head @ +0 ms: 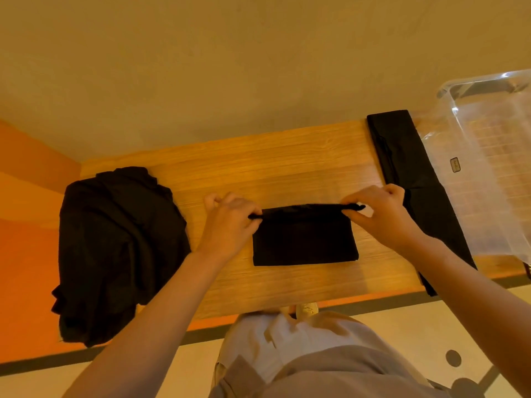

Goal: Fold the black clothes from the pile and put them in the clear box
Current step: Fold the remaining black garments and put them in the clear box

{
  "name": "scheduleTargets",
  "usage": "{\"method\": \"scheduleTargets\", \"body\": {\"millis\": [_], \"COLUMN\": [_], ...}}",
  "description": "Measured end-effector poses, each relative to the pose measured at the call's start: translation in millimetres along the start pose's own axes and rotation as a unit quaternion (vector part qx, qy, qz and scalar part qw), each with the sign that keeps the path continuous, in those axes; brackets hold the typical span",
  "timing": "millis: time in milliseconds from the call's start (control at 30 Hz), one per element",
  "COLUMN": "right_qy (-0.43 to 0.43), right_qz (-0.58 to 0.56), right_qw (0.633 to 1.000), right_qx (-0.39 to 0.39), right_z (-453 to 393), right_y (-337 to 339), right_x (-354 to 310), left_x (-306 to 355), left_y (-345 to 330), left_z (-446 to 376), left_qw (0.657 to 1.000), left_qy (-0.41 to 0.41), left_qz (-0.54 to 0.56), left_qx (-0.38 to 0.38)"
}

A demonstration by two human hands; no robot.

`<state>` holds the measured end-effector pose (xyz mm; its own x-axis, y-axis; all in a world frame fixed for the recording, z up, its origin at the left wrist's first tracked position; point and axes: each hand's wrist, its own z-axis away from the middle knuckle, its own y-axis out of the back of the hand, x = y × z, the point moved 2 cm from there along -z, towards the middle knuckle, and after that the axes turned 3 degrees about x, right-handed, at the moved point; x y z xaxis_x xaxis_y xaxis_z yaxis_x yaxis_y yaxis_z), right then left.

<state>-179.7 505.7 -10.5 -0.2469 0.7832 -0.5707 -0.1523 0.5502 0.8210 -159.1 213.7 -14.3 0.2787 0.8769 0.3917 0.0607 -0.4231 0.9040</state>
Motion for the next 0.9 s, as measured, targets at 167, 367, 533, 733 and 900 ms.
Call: {"method": "scheduleTargets", "body": {"millis": [167, 367, 533, 733, 900], "right_qy": [0.051, 0.071, 0.05, 0.033, -0.001], "right_qz": [0.051, 0.067, 0.048, 0.127, 0.172], "right_qw": [0.997, 0.994, 0.997, 0.991, 0.979], "right_qx": [-0.028, -0.057, 0.016, -0.037, -0.109], "right_z": [47.7, 80.2, 73.2, 26.1, 39.1], "right_y": [-19.5, -41.5, -28.5, -76.3, -108.4], "right_x": [11.3, 24.5, 16.3, -15.7, 4.2], "left_x": [7.6, 6.4, 11.0, 48.2, 28.3], "left_y": [-23.7, -34.8, -30.7, -70.4, -106.0], "left_z": [51.5, 83.7, 78.1, 23.3, 38.4], "left_qw": [0.998, 0.997, 0.998, 0.992, 0.978], "left_qy": [-0.026, -0.049, -0.033, 0.004, 0.028], "left_qz": [-0.025, -0.051, -0.054, -0.077, -0.11], "left_qx": [-0.042, -0.041, 0.01, -0.102, -0.173]}}
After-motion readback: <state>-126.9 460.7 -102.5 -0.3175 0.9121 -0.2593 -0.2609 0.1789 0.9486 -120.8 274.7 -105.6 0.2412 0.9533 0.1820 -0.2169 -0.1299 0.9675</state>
